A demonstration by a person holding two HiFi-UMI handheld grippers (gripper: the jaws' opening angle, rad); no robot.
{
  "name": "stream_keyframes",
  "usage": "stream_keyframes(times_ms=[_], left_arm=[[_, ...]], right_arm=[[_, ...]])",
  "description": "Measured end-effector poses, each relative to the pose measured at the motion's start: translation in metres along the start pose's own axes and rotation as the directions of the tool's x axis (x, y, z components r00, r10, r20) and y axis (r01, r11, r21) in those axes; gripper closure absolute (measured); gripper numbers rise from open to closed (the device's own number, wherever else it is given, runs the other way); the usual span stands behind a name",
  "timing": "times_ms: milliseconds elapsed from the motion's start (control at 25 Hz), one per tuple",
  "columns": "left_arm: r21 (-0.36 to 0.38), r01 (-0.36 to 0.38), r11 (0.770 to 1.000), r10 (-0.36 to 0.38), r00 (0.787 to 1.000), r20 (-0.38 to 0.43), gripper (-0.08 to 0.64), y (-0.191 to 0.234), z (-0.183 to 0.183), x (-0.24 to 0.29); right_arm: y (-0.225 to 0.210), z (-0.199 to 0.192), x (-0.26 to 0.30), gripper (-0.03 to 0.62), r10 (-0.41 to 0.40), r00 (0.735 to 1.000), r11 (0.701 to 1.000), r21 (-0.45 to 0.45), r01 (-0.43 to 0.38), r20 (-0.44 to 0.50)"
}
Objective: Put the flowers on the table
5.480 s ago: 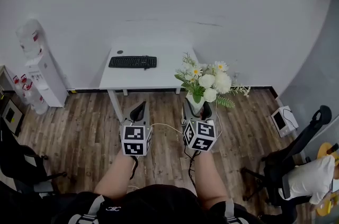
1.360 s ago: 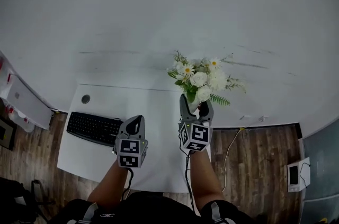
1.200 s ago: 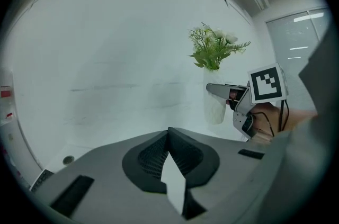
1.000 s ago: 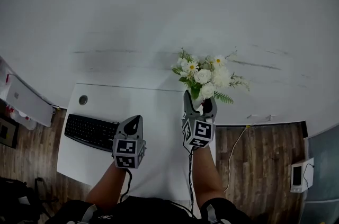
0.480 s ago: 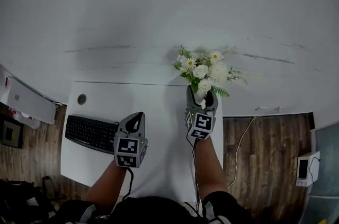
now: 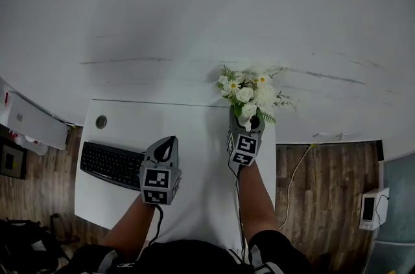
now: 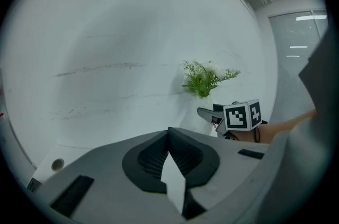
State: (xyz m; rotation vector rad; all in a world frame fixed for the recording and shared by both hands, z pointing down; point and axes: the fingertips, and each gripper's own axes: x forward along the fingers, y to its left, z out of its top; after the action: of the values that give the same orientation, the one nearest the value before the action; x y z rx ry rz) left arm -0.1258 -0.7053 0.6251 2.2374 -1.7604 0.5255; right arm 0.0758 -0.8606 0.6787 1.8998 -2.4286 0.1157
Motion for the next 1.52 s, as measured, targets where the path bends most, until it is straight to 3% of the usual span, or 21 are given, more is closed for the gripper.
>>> stream_keyframes(times_ms=[480,640,800,880,960,1120,1520], left_arm=[[0.000,0.002,1.000,-0.002,1.000,-0.030,0.558,0.004,-0.012,0.001],[0.001,0.007,1.000,-0.007,1.000,-0.027,0.558,0.000,-0.009,-0.003],[-0.006,0.012,1.000,-0.012,1.000,-0.005,0.558,-0.008,-0.003,-0.012],[-0.011,0.016,1.000,-0.016,1.000,0.005,0.558,-0.014,-0.001,-0.019],[-0.017,0.020,1.000,-0.020,1.000,0.017,0.558,-0.020,0.003,-0.028],[-0.024,0.026,0.999,-0.025,0.998,0.060,0.558,-0.037,0.013,-0.050],[-0.007,0.047,0.999,-0.045,0.984,0.170,0.558,-0.104,0.026,-0.159]], right_arm=[[0.003,-0.028,-0.005,0.264,-0.014,0.999,0.999,0.044,0.015,-0.029],[0.003,-0.023,-0.013,0.198,-0.002,1.000,0.997,0.081,0.004,-0.023],[0.001,-0.009,-0.034,0.201,-0.014,1.000,0.997,0.075,0.015,-0.018],[0.003,-0.003,-0.051,0.232,-0.008,1.000,0.998,0.060,0.010,-0.029],[0.004,0.006,-0.071,0.370,-0.005,0.999,0.999,0.050,0.006,-0.033],[0.006,0.034,-0.116,0.576,0.000,1.000,0.998,0.059,-0.001,0.013],[0.022,0.108,-0.265,0.591,0.058,0.996,0.997,0.037,-0.061,0.063]])
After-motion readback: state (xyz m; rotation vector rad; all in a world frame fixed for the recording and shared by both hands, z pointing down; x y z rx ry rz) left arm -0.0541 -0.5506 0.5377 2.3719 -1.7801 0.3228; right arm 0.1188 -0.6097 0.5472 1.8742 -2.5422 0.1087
